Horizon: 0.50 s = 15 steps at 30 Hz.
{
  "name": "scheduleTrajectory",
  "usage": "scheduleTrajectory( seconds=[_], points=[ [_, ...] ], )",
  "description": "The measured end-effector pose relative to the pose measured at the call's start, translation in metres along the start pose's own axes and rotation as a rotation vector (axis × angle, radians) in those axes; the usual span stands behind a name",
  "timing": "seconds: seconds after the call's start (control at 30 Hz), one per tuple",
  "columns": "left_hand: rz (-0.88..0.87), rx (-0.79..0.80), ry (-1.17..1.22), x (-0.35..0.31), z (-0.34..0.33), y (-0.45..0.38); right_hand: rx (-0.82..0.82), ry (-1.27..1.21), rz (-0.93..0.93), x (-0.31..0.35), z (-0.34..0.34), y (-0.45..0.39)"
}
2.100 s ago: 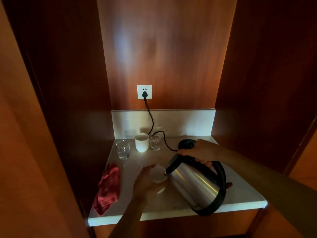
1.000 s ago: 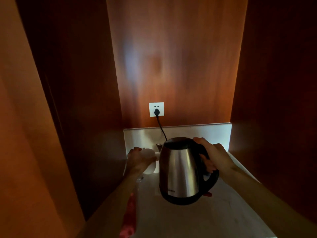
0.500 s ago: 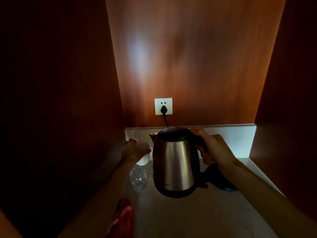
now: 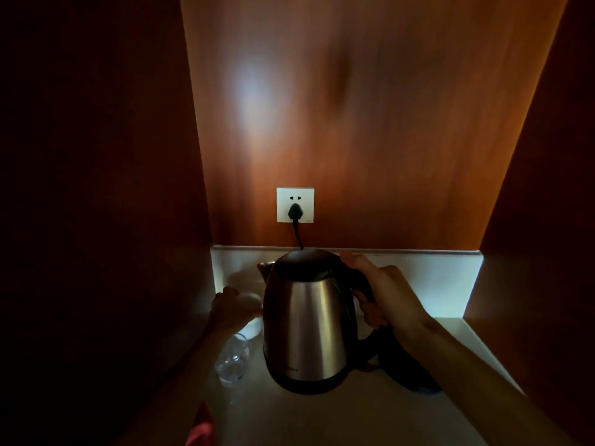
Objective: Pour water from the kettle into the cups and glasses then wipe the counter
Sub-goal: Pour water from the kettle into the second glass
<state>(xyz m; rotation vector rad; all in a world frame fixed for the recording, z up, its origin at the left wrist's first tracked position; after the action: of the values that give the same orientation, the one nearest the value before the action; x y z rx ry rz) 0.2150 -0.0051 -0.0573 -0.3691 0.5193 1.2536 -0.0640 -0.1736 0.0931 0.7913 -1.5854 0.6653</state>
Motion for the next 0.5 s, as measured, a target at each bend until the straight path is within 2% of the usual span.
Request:
scheduleTrajectory(
  seconds=[0.3, 0.5],
  points=[
    [-0.001, 0.063, -0.096, 0.008, -0.018, -0.001, 0.013, 0.012, -0.019, -0.008, 0.006, 0.0],
    [-0.049, 0.027, -0.182, 0.006, -0.017, 0.003, 0.012, 0.01, -0.039, -0.012, 0.005, 0.003]
  ],
)
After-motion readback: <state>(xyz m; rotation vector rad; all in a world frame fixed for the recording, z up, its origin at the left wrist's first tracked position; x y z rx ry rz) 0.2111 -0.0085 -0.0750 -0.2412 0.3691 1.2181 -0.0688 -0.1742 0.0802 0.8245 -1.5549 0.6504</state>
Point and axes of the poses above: each hand's wrist, its own y-axis away from the middle knuckle, its own z-axis out of the back of the hand, x = y × z, the point moved 7 cm from there along -y, towards the middle knuckle, and after that the axes turned 13 degrees about -y, right-handed, at the moved point
